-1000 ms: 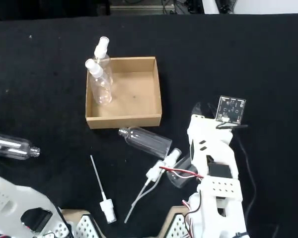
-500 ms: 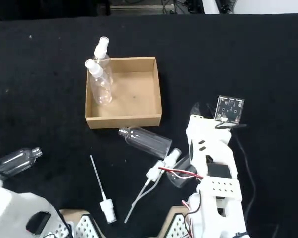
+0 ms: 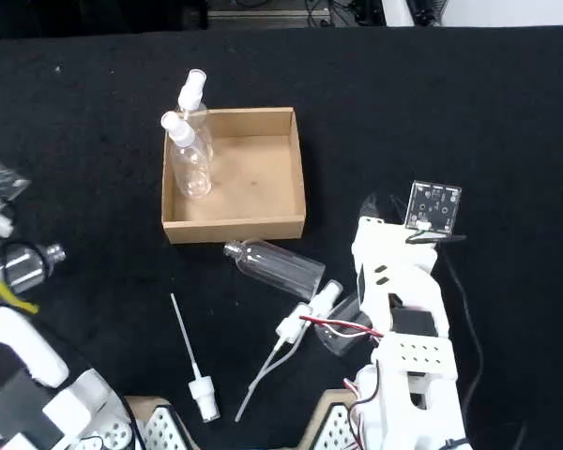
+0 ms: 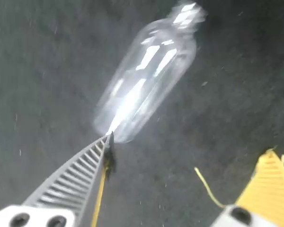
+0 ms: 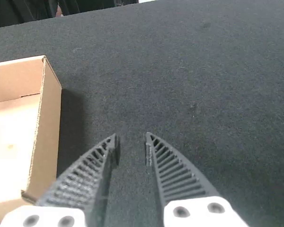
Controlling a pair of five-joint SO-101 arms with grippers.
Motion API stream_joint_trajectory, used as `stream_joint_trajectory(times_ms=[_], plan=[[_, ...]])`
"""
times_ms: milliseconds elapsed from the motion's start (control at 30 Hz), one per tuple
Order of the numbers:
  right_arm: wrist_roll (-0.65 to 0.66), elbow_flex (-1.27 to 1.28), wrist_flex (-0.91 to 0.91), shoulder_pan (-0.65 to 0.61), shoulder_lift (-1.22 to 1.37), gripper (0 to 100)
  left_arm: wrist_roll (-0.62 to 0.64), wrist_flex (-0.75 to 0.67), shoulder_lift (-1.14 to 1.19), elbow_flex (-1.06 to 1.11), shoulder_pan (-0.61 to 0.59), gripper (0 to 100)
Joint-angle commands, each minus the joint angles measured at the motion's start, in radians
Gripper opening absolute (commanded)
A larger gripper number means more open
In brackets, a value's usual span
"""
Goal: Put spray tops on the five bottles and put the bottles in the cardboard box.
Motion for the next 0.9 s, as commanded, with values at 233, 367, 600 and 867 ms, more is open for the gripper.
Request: stream_joint_trajectory(times_ms=[233, 367, 600, 867], plan=[[0.009, -0.015, -0.025, -0.017, -0.030, 6.7, -0.006, -0.229, 0.094, -0.007, 0.117, 43], [0.009, -0.015, -0.025, -0.018, -0.030, 6.7, -0.008, -0.273, 0.176, -0.007, 0.119, 43], [0.009, -0.015, -0.025, -0.018, -0.030, 6.7, -0.057, -0.281, 0.285, -0.007, 0.117, 43], [0.009, -0.015, -0.023, -0.020, -0.030, 6.7, -0.078, -0.281, 0.358, -0.021, 0.114, 42]])
